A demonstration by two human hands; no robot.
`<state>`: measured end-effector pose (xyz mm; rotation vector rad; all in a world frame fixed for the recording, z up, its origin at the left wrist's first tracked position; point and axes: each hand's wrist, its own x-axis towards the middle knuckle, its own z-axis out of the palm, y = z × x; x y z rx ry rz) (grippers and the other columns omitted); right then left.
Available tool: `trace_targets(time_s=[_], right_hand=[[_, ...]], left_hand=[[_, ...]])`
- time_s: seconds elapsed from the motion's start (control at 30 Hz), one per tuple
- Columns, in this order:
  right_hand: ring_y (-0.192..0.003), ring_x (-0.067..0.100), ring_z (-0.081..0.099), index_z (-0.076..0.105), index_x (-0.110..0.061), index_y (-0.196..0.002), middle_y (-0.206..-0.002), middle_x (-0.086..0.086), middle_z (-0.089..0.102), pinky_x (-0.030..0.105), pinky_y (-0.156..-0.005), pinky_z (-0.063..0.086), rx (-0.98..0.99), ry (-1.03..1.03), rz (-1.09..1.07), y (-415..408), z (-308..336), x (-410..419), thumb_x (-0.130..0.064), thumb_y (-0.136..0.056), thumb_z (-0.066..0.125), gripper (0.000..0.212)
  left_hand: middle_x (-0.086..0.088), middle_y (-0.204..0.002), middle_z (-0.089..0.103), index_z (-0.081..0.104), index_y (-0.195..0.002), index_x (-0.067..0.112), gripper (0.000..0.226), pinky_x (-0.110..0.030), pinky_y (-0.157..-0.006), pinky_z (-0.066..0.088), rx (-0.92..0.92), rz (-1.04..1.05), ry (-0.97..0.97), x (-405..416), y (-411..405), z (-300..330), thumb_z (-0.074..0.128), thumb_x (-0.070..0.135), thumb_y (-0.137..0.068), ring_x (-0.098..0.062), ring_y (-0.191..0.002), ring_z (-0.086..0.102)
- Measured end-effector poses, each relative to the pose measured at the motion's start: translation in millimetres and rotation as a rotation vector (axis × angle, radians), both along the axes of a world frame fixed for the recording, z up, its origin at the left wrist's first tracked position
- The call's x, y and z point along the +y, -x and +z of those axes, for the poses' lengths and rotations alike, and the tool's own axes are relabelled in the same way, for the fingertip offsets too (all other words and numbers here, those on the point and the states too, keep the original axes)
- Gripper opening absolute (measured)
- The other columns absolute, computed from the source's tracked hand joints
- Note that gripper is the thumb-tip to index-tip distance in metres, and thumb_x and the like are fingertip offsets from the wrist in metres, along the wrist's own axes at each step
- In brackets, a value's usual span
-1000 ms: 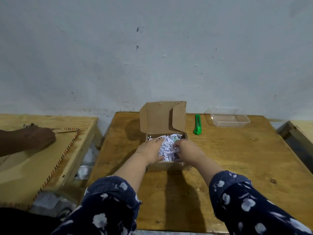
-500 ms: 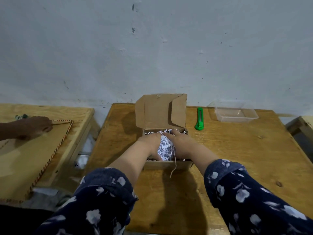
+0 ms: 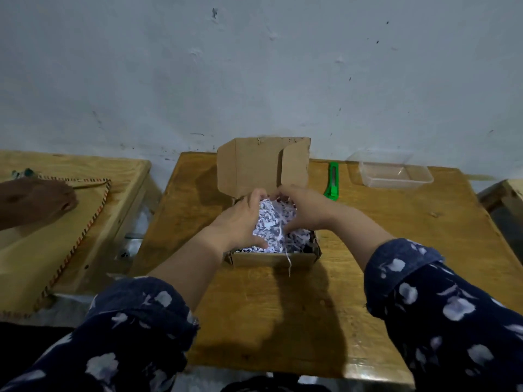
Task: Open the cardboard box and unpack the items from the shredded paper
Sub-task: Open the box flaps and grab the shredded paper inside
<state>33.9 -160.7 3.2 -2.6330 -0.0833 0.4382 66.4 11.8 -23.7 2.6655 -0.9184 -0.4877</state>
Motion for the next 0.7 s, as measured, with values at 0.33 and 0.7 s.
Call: trace_targets(time_s=[0.33, 0.7], right_hand=[[-0.131, 0.028, 0.042, 0.019, -0.019, -0.149, -0.149, 0.007, 0.037, 0.037, -0.101, 0.041, 0.097, 0.264, 0.154, -1, -28, 11, -0.023, -0.073, 0.078, 0.096], [-0.107, 0.030, 0.057, 0.030, -0.013, -0.139, -0.122, 0.011, 0.058, 0.035, -0.084, 0.046, -0.111, 0.366, 0.153, 9, -52, 8, -0.025, -0.075, 0.074, 0.079]], left_hand=[[-0.011, -0.141, 0.043, 0.027, -0.143, 0.010, 0.096, -0.042, -0.093, 0.048, -0.031, -0.070, -0.341, -10, -6, -3, 0.078, 0.048, -0.071, -0.032, -0.123, 0.049], [-0.011, -0.131, 0.053, 0.019, -0.146, 0.014, 0.098, -0.038, -0.084, 0.052, -0.122, -0.050, -0.259, -9, 0, -18, 0.083, 0.021, -0.071, -0.028, -0.111, 0.058]])
